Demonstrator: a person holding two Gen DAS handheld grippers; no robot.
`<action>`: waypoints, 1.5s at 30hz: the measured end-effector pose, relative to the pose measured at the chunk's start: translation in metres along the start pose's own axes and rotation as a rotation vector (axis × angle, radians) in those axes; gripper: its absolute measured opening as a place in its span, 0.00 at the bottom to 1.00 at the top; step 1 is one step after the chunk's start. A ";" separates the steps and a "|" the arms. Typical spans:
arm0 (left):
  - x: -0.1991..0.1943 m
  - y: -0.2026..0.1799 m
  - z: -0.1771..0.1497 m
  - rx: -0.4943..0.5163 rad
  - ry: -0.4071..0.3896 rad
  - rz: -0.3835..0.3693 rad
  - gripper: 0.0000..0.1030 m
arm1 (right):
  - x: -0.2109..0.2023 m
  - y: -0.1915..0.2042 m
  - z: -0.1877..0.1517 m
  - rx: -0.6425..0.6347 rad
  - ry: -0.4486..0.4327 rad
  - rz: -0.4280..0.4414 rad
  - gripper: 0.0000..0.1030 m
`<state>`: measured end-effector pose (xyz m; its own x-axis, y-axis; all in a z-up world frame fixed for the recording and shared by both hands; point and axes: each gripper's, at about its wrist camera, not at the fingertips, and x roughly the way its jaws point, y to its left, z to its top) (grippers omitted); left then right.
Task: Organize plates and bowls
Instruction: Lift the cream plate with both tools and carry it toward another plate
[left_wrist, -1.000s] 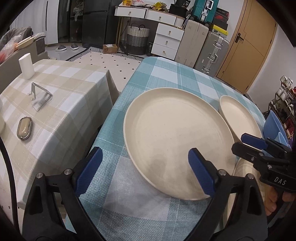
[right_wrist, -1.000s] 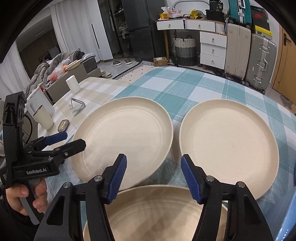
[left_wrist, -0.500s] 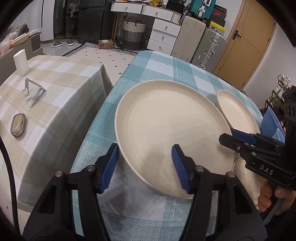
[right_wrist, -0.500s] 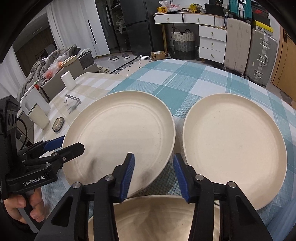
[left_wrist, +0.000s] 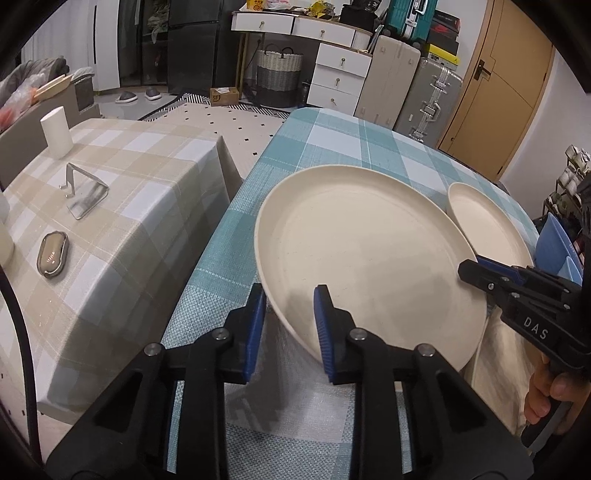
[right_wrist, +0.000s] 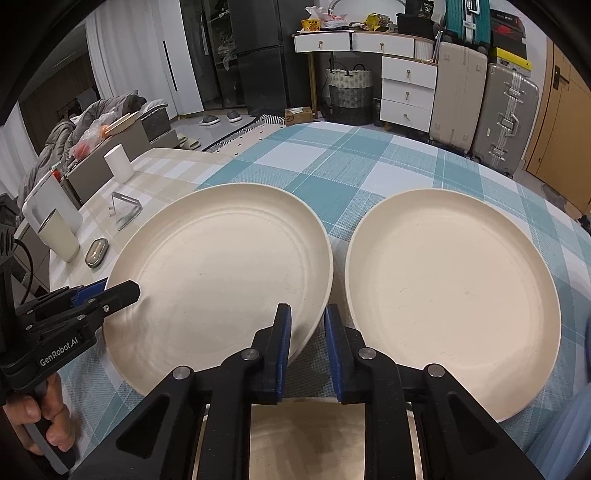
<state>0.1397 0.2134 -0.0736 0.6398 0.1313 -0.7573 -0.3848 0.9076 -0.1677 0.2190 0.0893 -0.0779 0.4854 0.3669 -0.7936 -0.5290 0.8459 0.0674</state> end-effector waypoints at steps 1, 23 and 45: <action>-0.001 0.000 0.000 -0.002 -0.001 0.000 0.23 | -0.001 0.000 0.000 0.002 -0.006 -0.001 0.19; -0.072 -0.011 0.011 0.021 -0.110 -0.026 0.23 | -0.057 0.008 0.001 -0.021 -0.127 -0.014 0.18; -0.153 -0.077 -0.009 0.112 -0.169 -0.087 0.23 | -0.148 -0.004 -0.025 0.018 -0.213 -0.064 0.19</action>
<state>0.0658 0.1195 0.0494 0.7731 0.1071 -0.6252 -0.2529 0.9559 -0.1491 0.1323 0.0226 0.0242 0.6549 0.3836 -0.6511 -0.4805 0.8763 0.0330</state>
